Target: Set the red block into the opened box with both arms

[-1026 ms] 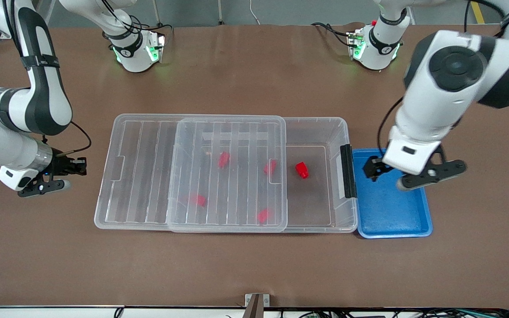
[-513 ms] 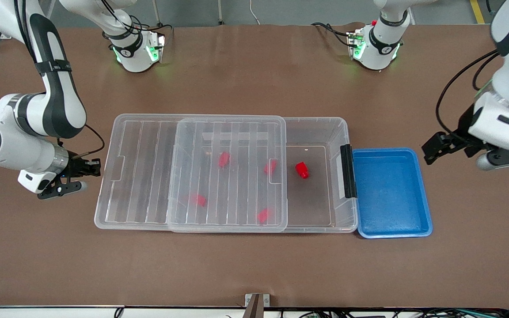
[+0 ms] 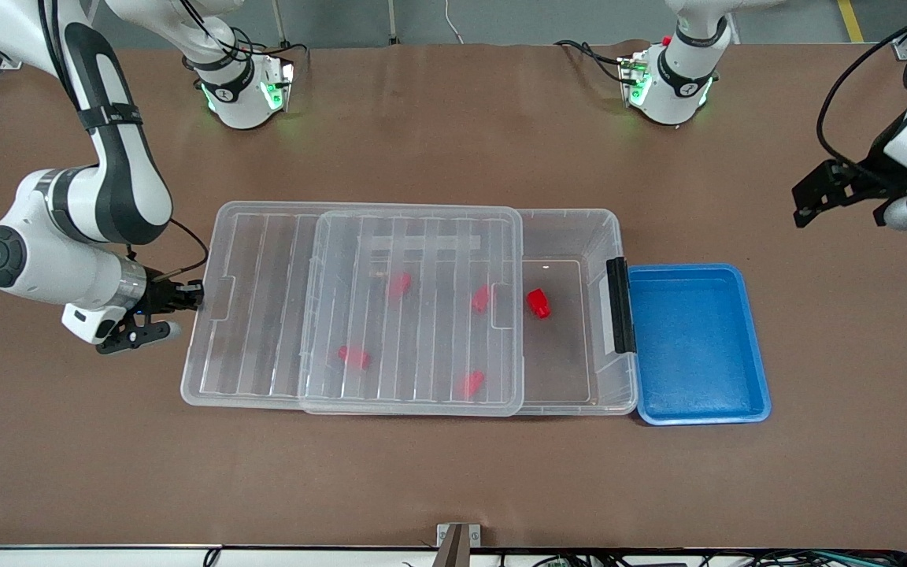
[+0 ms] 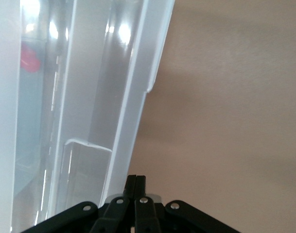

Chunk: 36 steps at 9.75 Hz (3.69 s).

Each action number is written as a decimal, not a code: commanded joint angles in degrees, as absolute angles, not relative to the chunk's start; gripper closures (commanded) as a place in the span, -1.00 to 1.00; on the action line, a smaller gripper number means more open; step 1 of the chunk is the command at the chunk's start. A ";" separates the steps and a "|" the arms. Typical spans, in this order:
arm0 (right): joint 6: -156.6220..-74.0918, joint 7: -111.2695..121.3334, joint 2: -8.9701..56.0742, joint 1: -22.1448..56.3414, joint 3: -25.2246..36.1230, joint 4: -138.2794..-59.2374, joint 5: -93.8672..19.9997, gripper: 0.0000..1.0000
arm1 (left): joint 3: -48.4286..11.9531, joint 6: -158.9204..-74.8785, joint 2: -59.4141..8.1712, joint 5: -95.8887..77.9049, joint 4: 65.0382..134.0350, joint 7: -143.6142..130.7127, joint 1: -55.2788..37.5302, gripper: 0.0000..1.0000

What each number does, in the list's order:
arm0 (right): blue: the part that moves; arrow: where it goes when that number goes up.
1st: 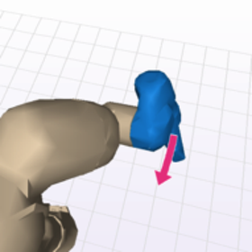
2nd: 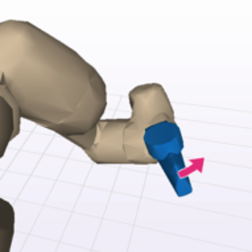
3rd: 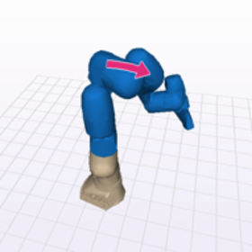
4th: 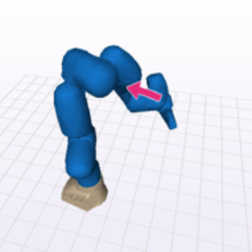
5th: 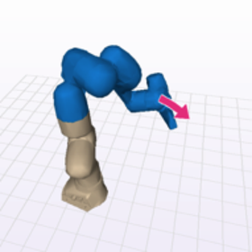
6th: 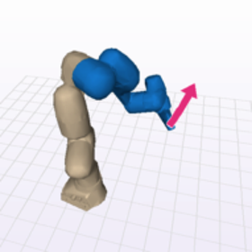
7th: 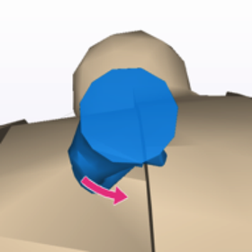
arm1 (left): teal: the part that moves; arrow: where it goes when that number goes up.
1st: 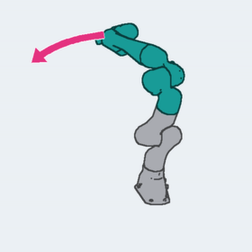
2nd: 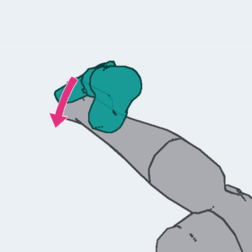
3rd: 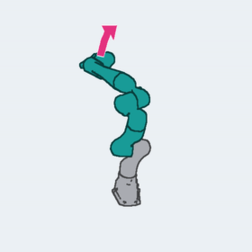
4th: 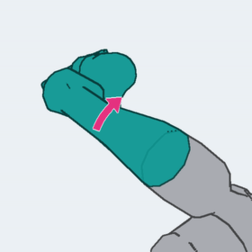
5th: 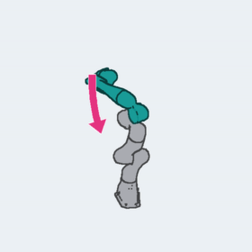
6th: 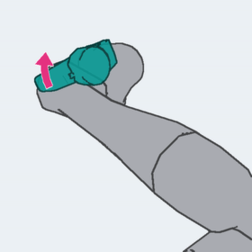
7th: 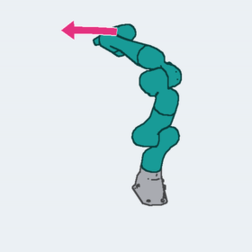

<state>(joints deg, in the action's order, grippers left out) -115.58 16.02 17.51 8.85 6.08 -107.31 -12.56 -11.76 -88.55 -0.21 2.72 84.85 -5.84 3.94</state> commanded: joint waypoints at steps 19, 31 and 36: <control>-114.00 -1.66 22.69 8.62 -5.01 -98.35 -14.16 -0.99 | -4.83 -85.17 6.94 0.70 94.13 -3.43 -1.05 -1.00; -83.06 -9.07 -1.57 -2.97 3.34 -82.53 -2.99 -1.00 | -4.75 -84.38 5.45 1.14 91.14 -3.43 -0.88 -1.00; -82.01 -6.50 -1.67 -5.10 3.43 -82.27 0.35 -1.00 | -4.75 -83.94 5.45 1.14 91.14 -3.43 -0.88 -1.00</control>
<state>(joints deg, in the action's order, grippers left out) -82.99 -6.75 -1.54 -4.66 3.92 -82.58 -0.96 -4.79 -85.19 6.58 1.22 91.14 -4.50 -1.01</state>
